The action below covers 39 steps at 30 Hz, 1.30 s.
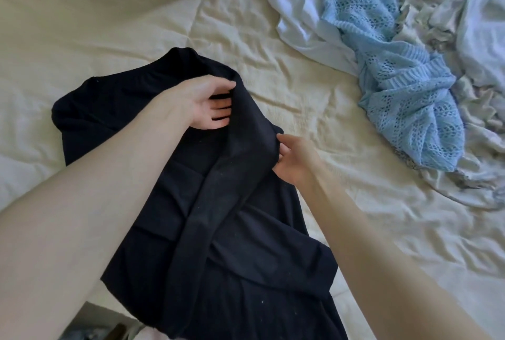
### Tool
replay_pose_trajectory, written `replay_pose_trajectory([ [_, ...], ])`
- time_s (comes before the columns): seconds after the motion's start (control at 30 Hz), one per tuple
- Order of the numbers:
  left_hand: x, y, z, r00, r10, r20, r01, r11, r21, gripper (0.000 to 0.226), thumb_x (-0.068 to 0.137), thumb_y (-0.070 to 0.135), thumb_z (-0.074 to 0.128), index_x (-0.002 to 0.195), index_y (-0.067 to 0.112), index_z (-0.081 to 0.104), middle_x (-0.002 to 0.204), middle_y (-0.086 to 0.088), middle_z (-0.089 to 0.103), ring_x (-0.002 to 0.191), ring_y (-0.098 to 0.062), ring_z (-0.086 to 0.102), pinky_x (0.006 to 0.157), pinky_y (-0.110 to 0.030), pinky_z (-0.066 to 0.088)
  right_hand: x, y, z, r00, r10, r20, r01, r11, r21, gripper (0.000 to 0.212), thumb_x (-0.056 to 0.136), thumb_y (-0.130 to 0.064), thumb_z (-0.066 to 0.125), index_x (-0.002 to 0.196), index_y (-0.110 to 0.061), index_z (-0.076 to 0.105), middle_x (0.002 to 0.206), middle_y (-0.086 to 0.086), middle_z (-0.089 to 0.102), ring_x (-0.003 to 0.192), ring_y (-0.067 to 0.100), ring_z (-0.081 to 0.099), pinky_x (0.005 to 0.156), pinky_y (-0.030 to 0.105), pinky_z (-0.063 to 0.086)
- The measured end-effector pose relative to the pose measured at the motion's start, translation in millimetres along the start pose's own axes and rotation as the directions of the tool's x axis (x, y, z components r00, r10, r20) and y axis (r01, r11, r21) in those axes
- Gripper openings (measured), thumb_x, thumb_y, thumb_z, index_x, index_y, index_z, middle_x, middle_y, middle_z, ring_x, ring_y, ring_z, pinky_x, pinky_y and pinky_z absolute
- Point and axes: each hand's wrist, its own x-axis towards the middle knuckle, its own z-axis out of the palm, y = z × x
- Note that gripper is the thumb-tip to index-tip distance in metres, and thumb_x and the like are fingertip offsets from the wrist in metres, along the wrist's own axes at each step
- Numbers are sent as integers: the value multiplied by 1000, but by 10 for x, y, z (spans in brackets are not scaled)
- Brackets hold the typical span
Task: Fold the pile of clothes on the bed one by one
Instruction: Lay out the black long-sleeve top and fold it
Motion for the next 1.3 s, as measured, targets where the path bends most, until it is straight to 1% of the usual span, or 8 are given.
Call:
replay_pose_trajectory([
  [0.1, 33, 76, 30, 990, 120, -77, -123, 992, -40, 12, 96, 21, 50, 100, 12, 56, 96, -3, 65, 87, -20, 63, 60, -35, 49, 8, 16, -3, 999, -20, -49, 18, 999, -43, 23, 94, -2, 45, 116, -2, 51, 92, 9, 64, 74, 19, 61, 67, 27, 50],
  [0.3, 219, 310, 11, 732, 656, -182, -461, 674, 578, 8, 96, 31, 48, 98, 25, 51, 92, 5, 53, 87, -14, 51, 62, -29, 45, -19, -97, 70, 997, -32, -75, 19, 985, -172, 19, 91, -5, 45, 107, -8, 54, 99, 8, 67, 85, 20, 65, 63, 30, 49],
  [0.57, 387, 213, 38, 853, 514, -87, -473, 833, 287, 27, 97, 15, 46, 123, 20, 49, 92, 8, 55, 68, -2, 47, 69, -23, 43, 38, 12, 110, 999, 1, -54, 20, 920, 392, 36, 95, -3, 48, 128, -16, 53, 109, 4, 63, 108, 24, 59, 85, 38, 47],
  [0.83, 99, -285, -227, 783, 606, -144, -451, 711, 539, 45, 89, 27, 64, 129, 13, 50, 102, 0, 63, 91, -10, 62, 71, -25, 51, -65, 283, -97, 997, -78, 13, 78, 935, -346, 49, 90, -31, 63, 133, -11, 48, 125, 5, 62, 114, 22, 59, 101, 41, 46],
  [1.0, -139, -623, -578, 948, 317, 36, -264, 714, 648, 27, 88, 25, 65, 110, 10, 64, 97, -5, 70, 83, -15, 64, 78, -26, 49, -172, 725, -148, 1000, 21, 14, -11, 845, -534, 46, 89, -23, 65, 130, -11, 50, 126, 4, 59, 113, 23, 58, 90, 34, 52],
  [1.13, -179, -641, -631, 931, 337, 139, -362, 810, 461, 17, 93, 22, 59, 95, 6, 60, 98, -6, 69, 92, -16, 67, 81, -30, 54, -201, 843, -99, 994, -105, -18, 66, 734, -676, 8, 90, -15, 63, 96, -15, 57, 110, 0, 62, 98, 16, 60, 75, 24, 53],
  [1.2, -183, -658, -581, 935, 319, 154, -353, 872, 339, 14, 96, 23, 52, 92, 11, 55, 90, -2, 69, 82, -15, 69, 72, -31, 56, -209, 839, -97, 980, -196, -16, 131, 711, -691, 19, 89, -16, 64, 81, -14, 47, 96, 3, 57, 87, 14, 58, 71, 23, 52],
  [1.3, -159, -742, -568, 941, 283, 186, -323, 915, 241, 19, 94, 26, 57, 103, 11, 52, 98, -3, 68, 83, -17, 69, 70, -36, 56, -247, 825, -85, 983, -182, 15, 147, 743, -653, 14, 91, -17, 61, 94, -3, 58, 106, 10, 65, 97, 21, 64, 86, 34, 55],
])
